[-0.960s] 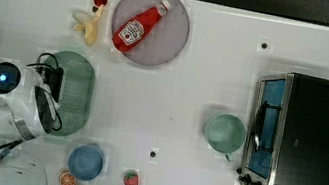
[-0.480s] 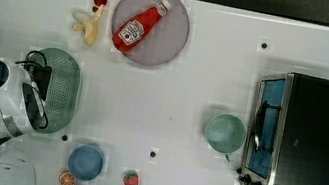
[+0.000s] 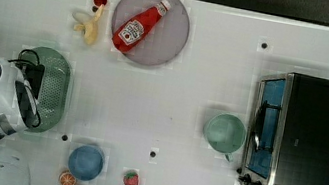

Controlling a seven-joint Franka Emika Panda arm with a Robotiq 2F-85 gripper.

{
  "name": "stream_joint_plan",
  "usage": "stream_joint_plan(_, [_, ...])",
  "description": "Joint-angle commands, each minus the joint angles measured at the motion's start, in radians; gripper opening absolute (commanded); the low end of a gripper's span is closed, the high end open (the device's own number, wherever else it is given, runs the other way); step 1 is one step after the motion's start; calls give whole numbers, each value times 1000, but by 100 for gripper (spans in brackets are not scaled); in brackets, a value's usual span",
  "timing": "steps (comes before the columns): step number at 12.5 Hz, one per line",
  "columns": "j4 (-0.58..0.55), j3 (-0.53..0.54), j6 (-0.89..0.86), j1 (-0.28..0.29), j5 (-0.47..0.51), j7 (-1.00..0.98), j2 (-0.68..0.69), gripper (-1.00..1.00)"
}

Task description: Drag strainer right to left.

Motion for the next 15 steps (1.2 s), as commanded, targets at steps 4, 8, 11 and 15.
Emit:
stream_joint_plan(4, [35, -33, -18, 34, -2, 37, -18, 100])
stream_joint_plan(8, [29, -113, -241, 32, -4, -187, -172, 100])
stream_joint_plan(11, [29, -237, -403, 27, -9, -406, -349, 100])
stream_joint_plan(15, [37, -463, -637, 5, -73, -820, -600, 100])
